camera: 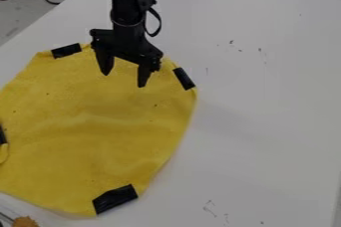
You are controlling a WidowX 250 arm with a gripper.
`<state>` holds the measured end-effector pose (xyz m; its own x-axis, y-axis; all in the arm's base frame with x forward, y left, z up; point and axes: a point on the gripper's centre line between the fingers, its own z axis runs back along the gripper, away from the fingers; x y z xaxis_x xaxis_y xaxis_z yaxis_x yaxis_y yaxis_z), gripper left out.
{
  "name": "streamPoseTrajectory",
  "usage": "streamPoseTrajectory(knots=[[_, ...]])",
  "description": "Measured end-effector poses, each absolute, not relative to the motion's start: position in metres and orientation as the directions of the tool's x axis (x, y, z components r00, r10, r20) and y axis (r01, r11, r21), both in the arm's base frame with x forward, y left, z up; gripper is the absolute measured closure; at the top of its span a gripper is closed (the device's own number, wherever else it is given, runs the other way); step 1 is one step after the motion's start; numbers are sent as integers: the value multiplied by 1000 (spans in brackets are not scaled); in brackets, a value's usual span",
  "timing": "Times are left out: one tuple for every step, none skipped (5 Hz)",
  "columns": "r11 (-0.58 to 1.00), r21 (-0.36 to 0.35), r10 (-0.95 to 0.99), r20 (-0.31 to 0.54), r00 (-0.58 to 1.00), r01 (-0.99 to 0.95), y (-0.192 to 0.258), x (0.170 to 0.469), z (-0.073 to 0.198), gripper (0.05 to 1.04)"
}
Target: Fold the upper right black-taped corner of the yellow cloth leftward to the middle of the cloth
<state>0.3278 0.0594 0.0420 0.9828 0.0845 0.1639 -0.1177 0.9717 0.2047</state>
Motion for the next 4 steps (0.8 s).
streamPoseTrajectory(knots=[[974, 215, 42, 155, 987, -75, 35, 345, 42, 83], [974, 219, 20, 155, 988, -54, 18, 358, 44, 83], [978, 205, -5, 121, 993, -21, 10, 371, 34, 83], [982, 186, -42, 85, 996, 26, 7, 389, 25, 83]])
